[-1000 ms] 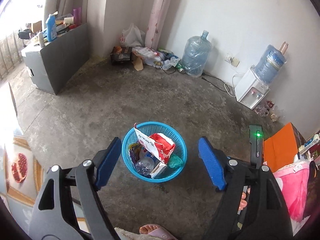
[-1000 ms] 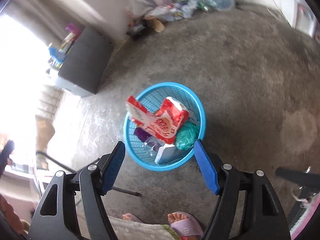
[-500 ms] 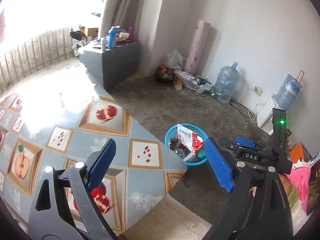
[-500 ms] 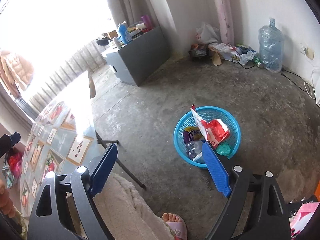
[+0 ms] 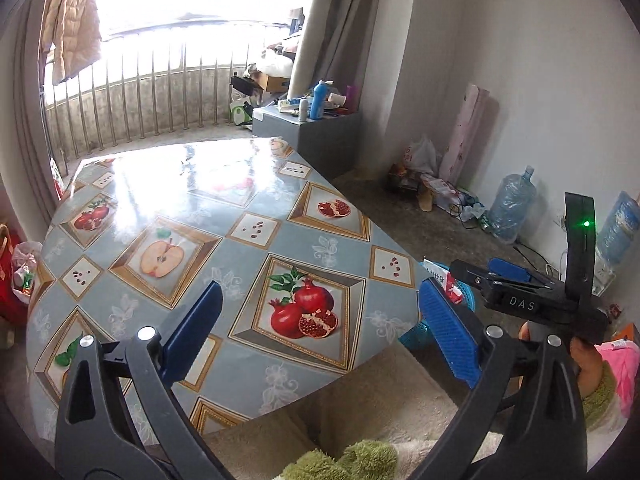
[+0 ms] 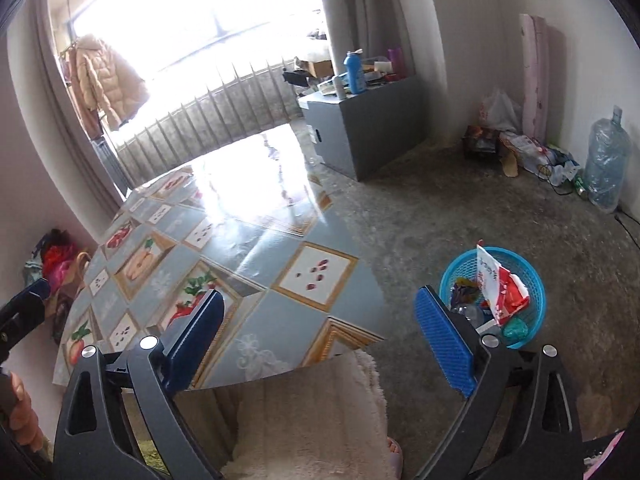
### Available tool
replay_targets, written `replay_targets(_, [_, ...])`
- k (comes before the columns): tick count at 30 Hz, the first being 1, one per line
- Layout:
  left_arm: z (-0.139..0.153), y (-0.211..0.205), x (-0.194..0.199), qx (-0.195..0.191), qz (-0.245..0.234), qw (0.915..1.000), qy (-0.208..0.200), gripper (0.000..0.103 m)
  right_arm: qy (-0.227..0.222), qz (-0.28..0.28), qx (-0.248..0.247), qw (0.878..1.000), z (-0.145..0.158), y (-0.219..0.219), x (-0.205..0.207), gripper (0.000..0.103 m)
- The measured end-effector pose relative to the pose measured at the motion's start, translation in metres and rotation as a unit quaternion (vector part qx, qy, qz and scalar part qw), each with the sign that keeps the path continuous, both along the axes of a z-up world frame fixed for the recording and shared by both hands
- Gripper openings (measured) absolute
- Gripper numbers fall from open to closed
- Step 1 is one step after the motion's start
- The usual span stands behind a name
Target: Collect trash
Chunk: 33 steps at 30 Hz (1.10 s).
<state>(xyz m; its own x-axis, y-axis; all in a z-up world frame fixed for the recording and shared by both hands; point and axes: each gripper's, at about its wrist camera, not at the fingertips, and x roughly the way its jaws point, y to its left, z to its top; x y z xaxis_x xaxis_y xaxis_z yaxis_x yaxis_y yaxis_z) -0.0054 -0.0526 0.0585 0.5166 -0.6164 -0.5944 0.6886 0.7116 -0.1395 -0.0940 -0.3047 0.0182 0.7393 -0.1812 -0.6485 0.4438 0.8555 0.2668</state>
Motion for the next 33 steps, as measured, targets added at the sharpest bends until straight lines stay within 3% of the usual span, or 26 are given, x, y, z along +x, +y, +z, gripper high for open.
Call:
replay_targets(8, [-0.007, 0.012, -0.006, 0.007, 0.058, 0.9982, 0.011, 0.094, 0.002, 0.015, -0.031, 0.999, 0.022, 0.034, 0.0, 0.096])
replay_targets(11, [-0.009, 0.01, -0.004, 0.041, 0.102, 0.9938, -0.014, 0.094, -0.005, 0.013, -0.051, 0.999, 0.033, 0.044, -0.003, 0.097])
replay_targets(14, [-0.009, 0.01, -0.003, 0.077, 0.151, 0.9841, -0.054, 0.094, -0.015, 0.008, -0.082, 0.996, 0.043, 0.052, -0.007, 0.097])
replay_targets(16, [-0.008, 0.012, -0.002, 0.078, 0.16, 0.9821, -0.06, 0.094, -0.019, 0.001, -0.109, 0.994, 0.049, 0.058, -0.008, 0.097])
replay_targets(23, [-0.014, 0.014, 0.009, 0.063, 0.183, 0.981, 0.012, 0.094, -0.031, -0.019, -0.181, 0.983, 0.061, 0.067, -0.016, 0.097])
replay_targets(27, [-0.034, 0.006, 0.002, 0.097, 0.193, 0.9756, 0.039, 0.094, 0.04, -0.016, -0.177, 0.983, 0.04, 0.062, -0.014, 0.097])
replay_targets(33, [-0.064, 0.007, -0.004, 0.14, 0.207, 0.9649, 0.079, 0.094, 0.146, -0.008, -0.128, 0.981, -0.011, 0.06, -0.021, 0.097])
